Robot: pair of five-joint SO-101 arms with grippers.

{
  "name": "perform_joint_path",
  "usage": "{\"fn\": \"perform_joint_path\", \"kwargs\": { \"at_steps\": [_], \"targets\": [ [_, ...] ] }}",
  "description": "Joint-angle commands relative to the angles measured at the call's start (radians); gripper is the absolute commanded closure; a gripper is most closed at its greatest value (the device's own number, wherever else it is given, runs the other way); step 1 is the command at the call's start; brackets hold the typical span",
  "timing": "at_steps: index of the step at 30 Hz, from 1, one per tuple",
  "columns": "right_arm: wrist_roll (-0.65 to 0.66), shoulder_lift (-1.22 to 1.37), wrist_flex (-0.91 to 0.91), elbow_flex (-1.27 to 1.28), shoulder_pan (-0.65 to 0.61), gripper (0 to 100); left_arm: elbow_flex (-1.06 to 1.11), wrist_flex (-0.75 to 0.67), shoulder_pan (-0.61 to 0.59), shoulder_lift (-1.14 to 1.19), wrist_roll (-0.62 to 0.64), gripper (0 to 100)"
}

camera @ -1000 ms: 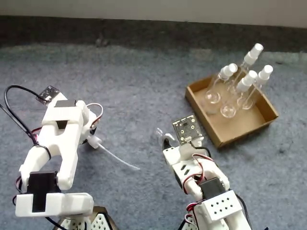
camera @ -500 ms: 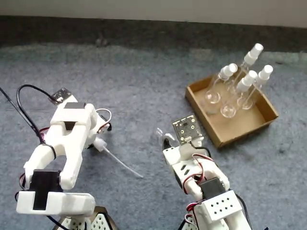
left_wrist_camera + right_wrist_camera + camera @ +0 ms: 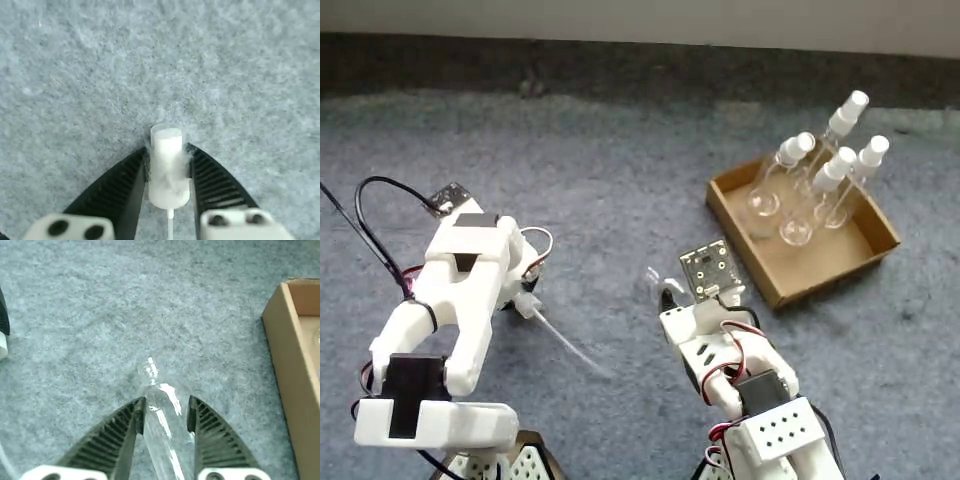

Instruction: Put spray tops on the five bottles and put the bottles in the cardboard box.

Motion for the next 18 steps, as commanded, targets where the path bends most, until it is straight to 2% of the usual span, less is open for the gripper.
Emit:
{"fn": "perform_joint_path", "kwargs": {
  "at_steps": [1,3,13,18],
  "targets": [
    [-0.002,-0.012,-0.028,-0.01,0.012,88.9,-0.015,0.003,0.016,-0.036,-0.014,96],
    [-0.002,-0.012,-0.028,-0.01,0.012,88.9,-0.016,0.003,0.019,-0.039,-0.072,96],
    [-0.002,-0.012,-0.028,-0.01,0.012,88.9,-0.203,0.003,0.015,-0.028,-0.727,96],
    [-0.002,-0.012,-0.028,-0.01,0.01,88.9,-0.243,0.002,0.016,-0.027,-0.939,95]
  ]
}}
